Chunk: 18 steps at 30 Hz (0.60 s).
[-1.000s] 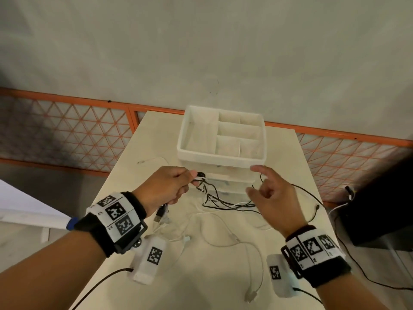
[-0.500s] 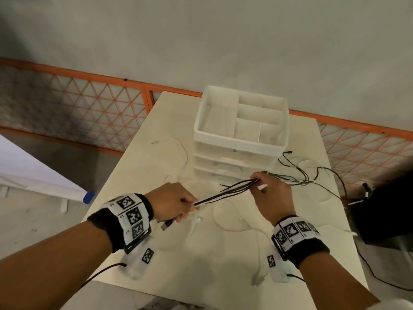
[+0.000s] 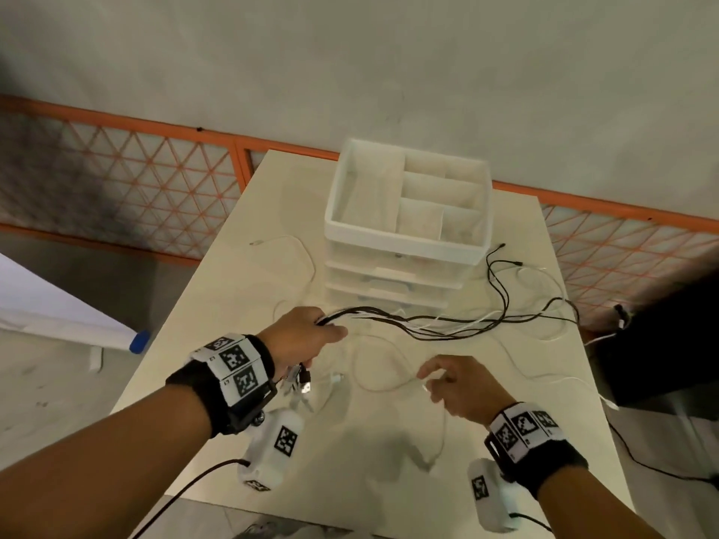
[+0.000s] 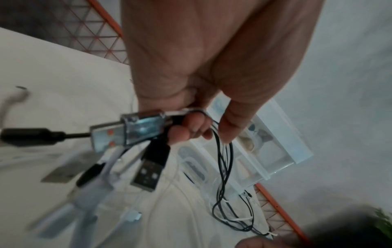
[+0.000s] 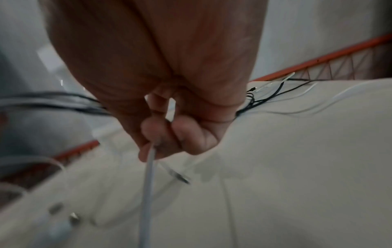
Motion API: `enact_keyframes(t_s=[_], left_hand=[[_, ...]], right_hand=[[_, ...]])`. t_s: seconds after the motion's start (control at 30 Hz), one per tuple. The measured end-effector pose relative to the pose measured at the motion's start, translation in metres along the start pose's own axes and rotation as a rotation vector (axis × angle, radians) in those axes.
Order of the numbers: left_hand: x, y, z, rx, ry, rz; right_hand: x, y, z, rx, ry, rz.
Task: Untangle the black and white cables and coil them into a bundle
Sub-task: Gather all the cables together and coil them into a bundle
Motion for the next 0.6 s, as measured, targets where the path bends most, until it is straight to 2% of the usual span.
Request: enact_keyframes(t_s=[0.1,0.2,0.33,0.5,0.6], left_hand=[[0.013,0.007,-0.001,-0.067,0.007,-0.173],[0.032,0.014,-0.009,-0.138,0.083,-0.273],[0.050,0.017,-0.012,-0.172,0.184,-0.295],[0.057,0.014,-0.017,-0.217,0.187,-0.259],[0.058,0.012,-0.019,-0.210,0.225,-0.228]], right_hand=[[-0.042,-0.011,-0.012,0.017,-0.125,0.383],[-0.078,-0.020,-0.024,-0.021,-0.256,0.560],[-0.106,-0.019,-0.029,0.025,-0.328,0.450],[-0.122,-0.020,-0.027,0.236,-0.376,0.403],[-0.128,-0.024,-0.027,0.315,-0.379,0.356]])
Point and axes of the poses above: each hand's wrist, its own z-axis towards the middle knuckle, its own y-axis out of the palm, x = y × z, the point moved 1 cm from there along z, towards the middle knuckle
